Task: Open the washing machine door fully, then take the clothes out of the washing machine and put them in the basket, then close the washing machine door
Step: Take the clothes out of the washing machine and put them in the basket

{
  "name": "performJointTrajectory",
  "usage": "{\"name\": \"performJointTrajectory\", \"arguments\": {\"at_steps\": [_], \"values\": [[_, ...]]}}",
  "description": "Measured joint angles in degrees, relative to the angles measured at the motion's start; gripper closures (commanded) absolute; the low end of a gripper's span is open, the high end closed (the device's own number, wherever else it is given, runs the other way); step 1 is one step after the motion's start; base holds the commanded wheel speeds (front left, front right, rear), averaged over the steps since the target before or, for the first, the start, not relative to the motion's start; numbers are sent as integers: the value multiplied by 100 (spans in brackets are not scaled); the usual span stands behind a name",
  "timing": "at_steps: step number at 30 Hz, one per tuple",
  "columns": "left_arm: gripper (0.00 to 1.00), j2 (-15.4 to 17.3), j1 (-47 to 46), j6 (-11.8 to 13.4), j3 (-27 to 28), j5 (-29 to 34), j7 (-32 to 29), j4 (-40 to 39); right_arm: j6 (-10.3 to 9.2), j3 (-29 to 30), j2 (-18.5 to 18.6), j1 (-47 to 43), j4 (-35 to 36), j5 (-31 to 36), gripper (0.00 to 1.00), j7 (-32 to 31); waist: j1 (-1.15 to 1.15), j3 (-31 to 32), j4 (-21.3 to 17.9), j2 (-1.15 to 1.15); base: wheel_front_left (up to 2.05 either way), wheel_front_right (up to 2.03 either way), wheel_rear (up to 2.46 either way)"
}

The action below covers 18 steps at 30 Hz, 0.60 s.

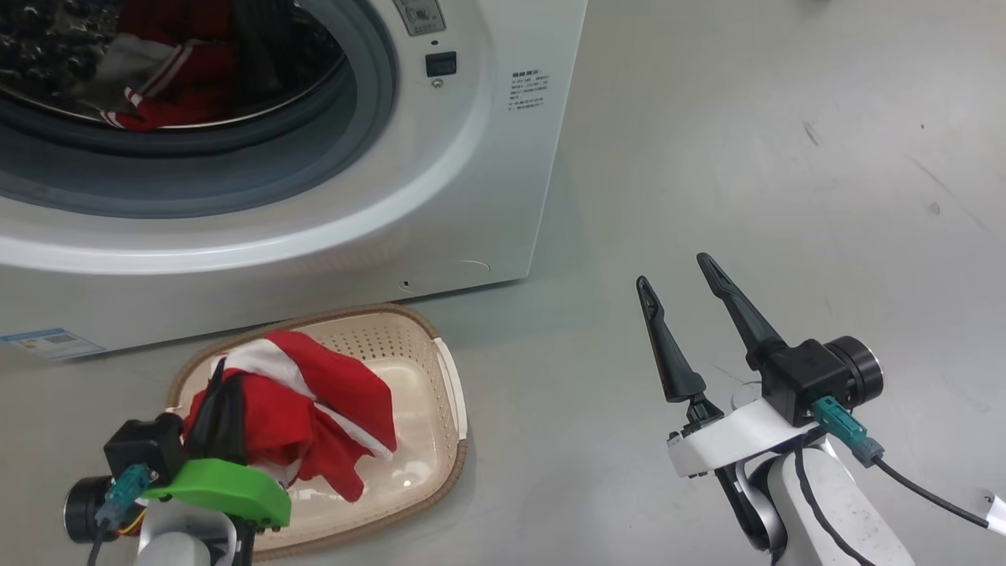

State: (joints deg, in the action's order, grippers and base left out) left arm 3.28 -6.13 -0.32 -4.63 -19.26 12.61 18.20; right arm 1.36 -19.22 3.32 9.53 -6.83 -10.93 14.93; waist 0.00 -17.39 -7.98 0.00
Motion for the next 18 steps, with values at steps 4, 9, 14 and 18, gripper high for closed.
{"name": "performJointTrajectory", "arguments": {"at_steps": [4, 9, 14, 18], "values": [[100, 51, -355, -2, 90, 0, 1, 232, -9, 3, -2, 80, 98, 7, 0, 0, 0, -295, -115, 0, 0, 0, 0], [100, 187, -658, -56, 140, -15, -64, 609, -51, 7, -8, 178, 221, 7, 0, 0, 0, -688, -260, 0, 0, 0, 0], [100, 314, -982, -126, 169, -33, -204, 1027, -94, -1, -13, 357, 387, 7, 0, 0, 0, -1098, -390, 0, 0, 0, 0], [100, 352, -1283, -158, 224, -90, -305, 1337, -101, -11, -13, 524, 501, 7, 0, 0, 0, -1433, -478, 0, 0, 0, 0]]}}
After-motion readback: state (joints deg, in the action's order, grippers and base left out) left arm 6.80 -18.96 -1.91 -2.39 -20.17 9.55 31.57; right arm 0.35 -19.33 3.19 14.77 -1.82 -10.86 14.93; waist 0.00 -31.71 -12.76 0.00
